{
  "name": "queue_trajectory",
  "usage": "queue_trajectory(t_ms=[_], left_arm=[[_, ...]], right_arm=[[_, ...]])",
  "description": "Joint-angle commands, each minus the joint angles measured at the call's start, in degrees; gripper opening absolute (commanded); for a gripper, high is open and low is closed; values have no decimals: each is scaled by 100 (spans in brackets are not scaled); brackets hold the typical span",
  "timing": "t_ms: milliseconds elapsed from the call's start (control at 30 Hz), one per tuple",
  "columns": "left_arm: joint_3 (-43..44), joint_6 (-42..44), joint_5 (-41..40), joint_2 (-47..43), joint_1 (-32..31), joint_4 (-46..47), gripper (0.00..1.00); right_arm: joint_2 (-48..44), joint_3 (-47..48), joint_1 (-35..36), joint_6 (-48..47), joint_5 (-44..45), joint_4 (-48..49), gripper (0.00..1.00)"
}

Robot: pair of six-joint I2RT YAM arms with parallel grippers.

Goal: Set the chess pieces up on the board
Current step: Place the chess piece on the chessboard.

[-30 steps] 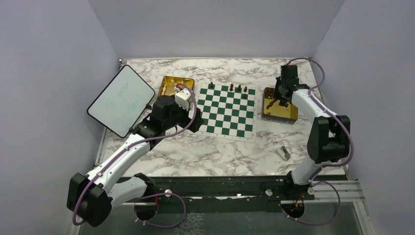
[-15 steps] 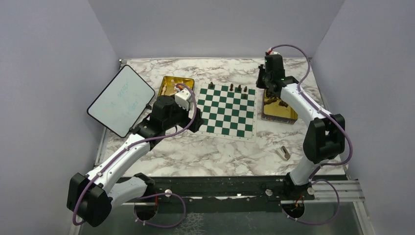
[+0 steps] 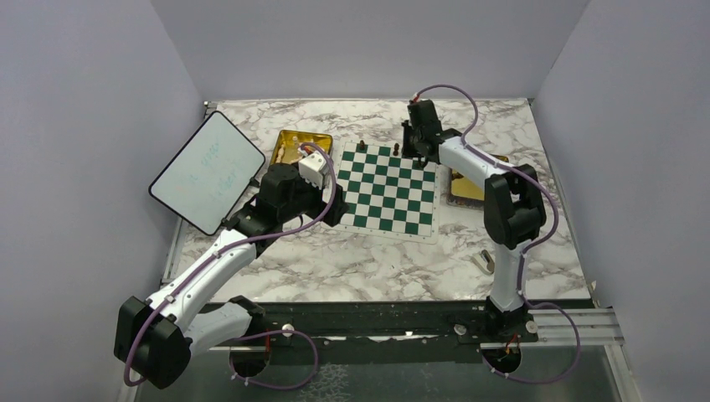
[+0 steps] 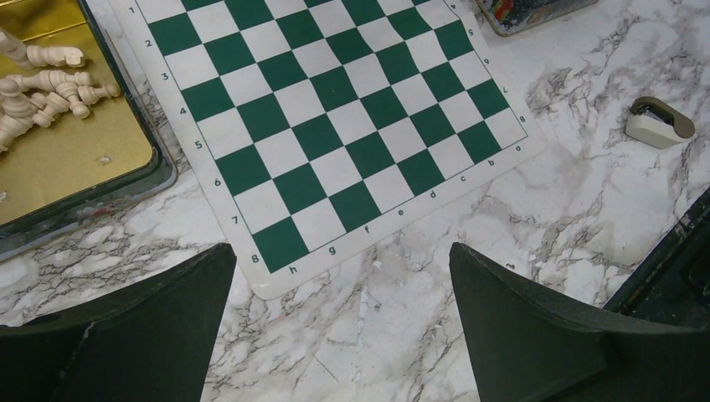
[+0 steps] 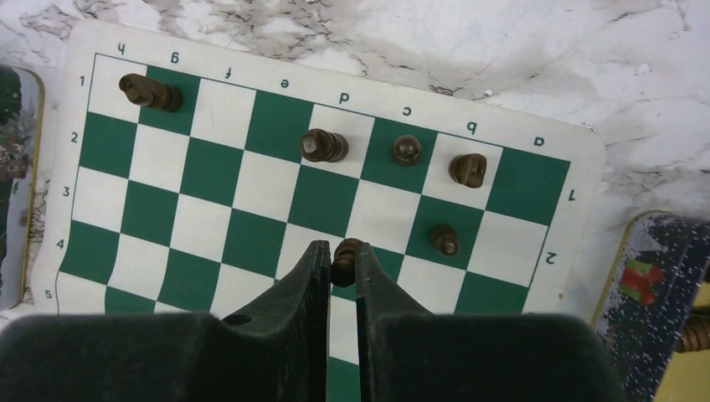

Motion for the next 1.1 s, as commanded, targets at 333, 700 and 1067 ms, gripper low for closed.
queue_trajectory(t_ms=[333, 700, 1067], left_arm=[[-32, 22, -90, -187, -37, 143, 99], [-35, 31, -94, -200, -46, 141, 99], [-32, 31, -90, -186, -46, 141, 99]], right_arm=[[660, 376, 15, 180, 260, 257, 9], [813, 428, 17, 216, 352, 173, 10], [938, 440, 15, 228, 386, 202, 10]])
